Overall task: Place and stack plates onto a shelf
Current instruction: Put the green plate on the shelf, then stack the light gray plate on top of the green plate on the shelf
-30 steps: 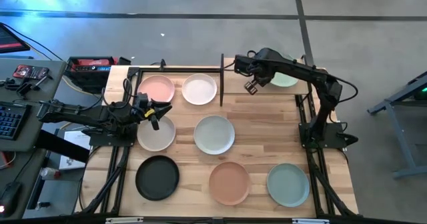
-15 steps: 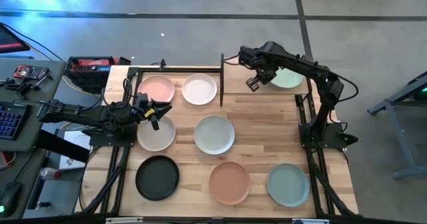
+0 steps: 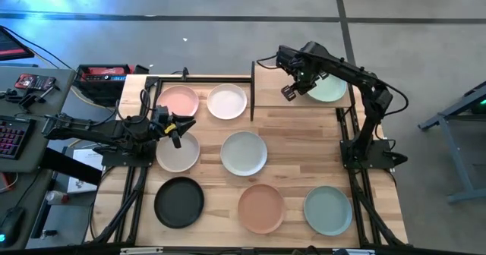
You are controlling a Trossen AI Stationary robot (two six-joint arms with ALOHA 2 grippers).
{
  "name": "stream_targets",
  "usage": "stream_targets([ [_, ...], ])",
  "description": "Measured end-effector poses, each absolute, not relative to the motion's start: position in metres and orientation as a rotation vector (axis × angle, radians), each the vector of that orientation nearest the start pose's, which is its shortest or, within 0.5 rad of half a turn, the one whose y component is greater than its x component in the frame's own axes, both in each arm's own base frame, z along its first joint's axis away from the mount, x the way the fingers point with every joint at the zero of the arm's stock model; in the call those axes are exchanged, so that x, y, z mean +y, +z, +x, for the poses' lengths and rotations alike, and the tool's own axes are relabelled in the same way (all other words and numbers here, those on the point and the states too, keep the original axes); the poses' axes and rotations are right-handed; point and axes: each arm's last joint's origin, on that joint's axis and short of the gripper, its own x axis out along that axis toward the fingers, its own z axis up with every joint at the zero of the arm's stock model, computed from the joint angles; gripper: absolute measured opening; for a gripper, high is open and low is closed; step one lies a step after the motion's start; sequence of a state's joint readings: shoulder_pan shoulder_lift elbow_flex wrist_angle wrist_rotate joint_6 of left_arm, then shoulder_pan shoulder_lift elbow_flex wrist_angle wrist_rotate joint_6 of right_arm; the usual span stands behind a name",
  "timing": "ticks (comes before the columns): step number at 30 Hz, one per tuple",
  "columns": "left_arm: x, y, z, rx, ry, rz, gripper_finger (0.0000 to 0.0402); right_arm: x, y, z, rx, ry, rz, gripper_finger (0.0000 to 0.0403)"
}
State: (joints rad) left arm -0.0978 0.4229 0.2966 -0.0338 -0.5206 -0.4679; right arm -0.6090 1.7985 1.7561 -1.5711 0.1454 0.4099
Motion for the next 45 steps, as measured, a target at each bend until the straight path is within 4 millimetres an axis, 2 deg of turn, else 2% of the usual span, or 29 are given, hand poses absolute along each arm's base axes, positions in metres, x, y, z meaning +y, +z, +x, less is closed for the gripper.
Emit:
stream_targets([
  [7, 0.002, 0.226, 0.122, 0.052, 0.449, -0.411, 0.0092, -0.188, 0.314, 0.262, 1.479, -0.909, 0.678, 0.0006],
  [15, 0.002, 0.226, 0.122, 0.052, 0.449, -0.411, 0.0092, -0.188, 0.314, 0.262, 1.479, -0.908, 0.677, 0.0071],
  [20, 0.002, 0.226, 0.122, 0.052, 0.448, -0.413, 0.0092, -0.188, 0.316, 0.263, 1.476, -0.883, 0.672, 0.0089],
  [25, 0.002, 0.226, 0.123, 0.059, 0.417, -0.419, 0.0092, -0.188, 0.335, 0.267, 1.384, -0.824, 0.739, 0.0092],
  [30, 0.000, 0.226, 0.123, 0.067, 0.352, -0.479, 0.0092, -0.184, 0.369, 0.271, 1.229, -0.789, 0.789, 0.0092],
  [36, -0.002, 0.231, 0.123, 0.079, 0.285, -0.491, 0.0092, -0.161, 0.407, 0.280, 1.080, -0.727, 0.777, 0.0092],
  [41, -0.003, 0.260, 0.122, 0.119, 0.244, -0.366, 0.0092, -0.124, 0.431, 0.292, 1.001, -0.639, 0.739, 0.0092],
  [45, -0.003, 0.282, 0.122, 0.193, 0.242, -0.217, 0.0092, -0.093, 0.438, 0.302, 0.975, -0.604, 0.695, 0.0092],
])
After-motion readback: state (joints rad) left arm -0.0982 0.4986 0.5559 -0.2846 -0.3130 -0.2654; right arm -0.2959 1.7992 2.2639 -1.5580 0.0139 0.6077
